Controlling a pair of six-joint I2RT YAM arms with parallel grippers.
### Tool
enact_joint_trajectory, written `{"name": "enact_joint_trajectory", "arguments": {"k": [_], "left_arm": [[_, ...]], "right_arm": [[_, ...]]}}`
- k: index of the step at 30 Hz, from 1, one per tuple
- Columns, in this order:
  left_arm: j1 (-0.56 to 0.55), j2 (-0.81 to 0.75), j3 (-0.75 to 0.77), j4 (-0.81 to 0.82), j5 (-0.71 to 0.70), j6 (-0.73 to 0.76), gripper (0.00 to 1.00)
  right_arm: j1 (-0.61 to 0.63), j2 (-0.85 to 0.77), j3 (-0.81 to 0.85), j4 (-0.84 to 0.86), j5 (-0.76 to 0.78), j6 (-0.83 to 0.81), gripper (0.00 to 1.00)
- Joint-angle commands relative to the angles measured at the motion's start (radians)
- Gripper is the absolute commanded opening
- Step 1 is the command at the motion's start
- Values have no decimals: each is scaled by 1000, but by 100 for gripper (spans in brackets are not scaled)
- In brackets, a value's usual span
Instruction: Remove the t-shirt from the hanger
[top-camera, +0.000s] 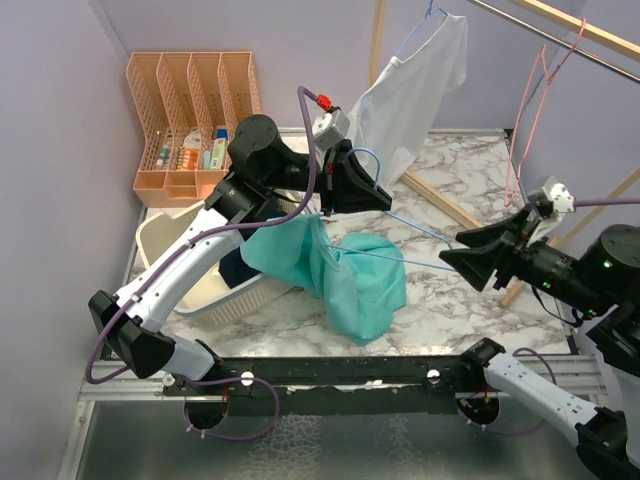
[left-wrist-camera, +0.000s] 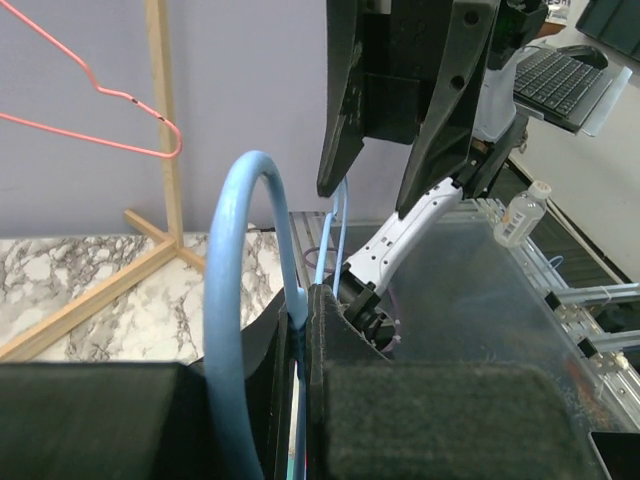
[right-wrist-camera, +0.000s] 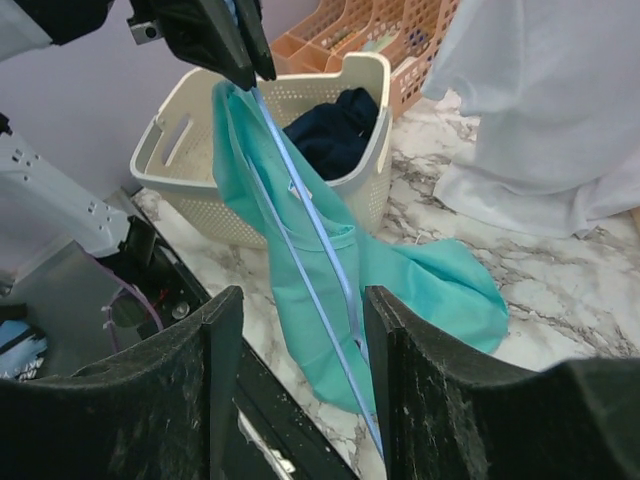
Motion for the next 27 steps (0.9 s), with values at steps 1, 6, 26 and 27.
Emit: {"name": "enact_joint_trajectory", "arguments": {"k": [1,6,26,27], "left_arm": [[-9,11,12,52,36,-21,0],[-12,17,18,78,40,-37,0],[-12,-14,4,-103,-97,103,67],[-12,-24,5,-132,-144,129,67]], "right_arm": [[0,41,-37,18,-127,-50,50],[0,45,-89,1,-132,-63,39],[0,-100,32,-204,177,1,1],[0,-98,55,-231,208,13,1]]}}
